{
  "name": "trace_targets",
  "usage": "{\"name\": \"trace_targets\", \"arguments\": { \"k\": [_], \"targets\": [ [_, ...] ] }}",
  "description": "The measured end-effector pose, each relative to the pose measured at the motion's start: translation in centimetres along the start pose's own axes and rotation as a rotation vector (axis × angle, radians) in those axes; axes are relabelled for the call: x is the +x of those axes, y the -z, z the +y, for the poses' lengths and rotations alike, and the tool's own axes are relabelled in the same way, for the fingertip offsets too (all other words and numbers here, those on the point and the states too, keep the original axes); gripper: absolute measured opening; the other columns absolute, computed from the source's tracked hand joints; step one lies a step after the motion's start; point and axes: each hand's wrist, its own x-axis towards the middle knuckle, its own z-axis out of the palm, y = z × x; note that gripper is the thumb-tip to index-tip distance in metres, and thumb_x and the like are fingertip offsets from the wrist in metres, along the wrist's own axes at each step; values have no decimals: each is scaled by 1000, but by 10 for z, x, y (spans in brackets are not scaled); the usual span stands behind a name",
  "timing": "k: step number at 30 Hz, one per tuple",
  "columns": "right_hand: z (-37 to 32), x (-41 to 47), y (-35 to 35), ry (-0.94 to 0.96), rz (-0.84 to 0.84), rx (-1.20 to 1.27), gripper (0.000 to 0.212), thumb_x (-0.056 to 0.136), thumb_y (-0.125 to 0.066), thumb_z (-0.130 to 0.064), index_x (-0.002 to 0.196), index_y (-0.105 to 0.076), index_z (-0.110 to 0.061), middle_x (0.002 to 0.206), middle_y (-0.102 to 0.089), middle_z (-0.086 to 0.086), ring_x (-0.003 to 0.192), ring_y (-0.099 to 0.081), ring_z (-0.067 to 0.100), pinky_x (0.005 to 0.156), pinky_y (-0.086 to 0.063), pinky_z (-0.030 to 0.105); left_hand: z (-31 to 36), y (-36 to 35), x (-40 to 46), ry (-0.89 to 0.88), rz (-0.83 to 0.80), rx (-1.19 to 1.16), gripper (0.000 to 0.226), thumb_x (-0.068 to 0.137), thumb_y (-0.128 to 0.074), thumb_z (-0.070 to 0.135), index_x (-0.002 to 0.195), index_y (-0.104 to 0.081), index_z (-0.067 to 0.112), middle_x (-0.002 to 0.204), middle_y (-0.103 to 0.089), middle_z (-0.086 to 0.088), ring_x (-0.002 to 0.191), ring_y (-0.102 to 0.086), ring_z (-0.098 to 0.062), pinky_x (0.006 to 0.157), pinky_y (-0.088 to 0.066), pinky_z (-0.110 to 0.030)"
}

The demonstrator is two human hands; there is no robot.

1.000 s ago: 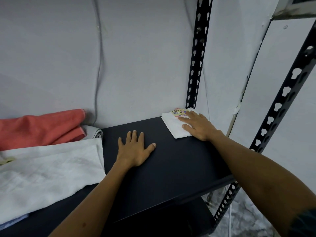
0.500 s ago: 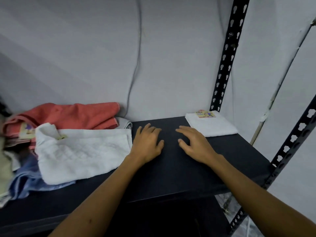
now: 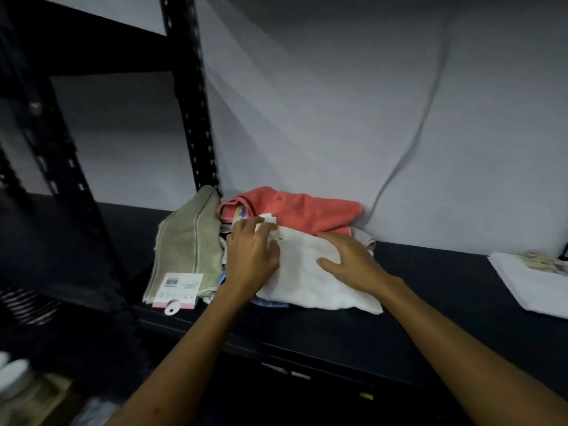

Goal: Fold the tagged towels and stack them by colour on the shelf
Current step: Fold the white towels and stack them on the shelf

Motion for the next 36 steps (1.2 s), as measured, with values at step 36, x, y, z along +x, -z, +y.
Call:
{"name": "trace_targets", "arguments": {
  "k": [36],
  "targets": [
    [-26,-120,120,-300,403,170,11,93,-64,-20,86,-71,-20,85,-71,5,86,-65,25,82,-53,38,96,-18,-2,663,-885,-1891,40,96,-55,36,120,-60,4,118,-62,-21,105,-63,-31,88,-53,-41]
  ]
}}
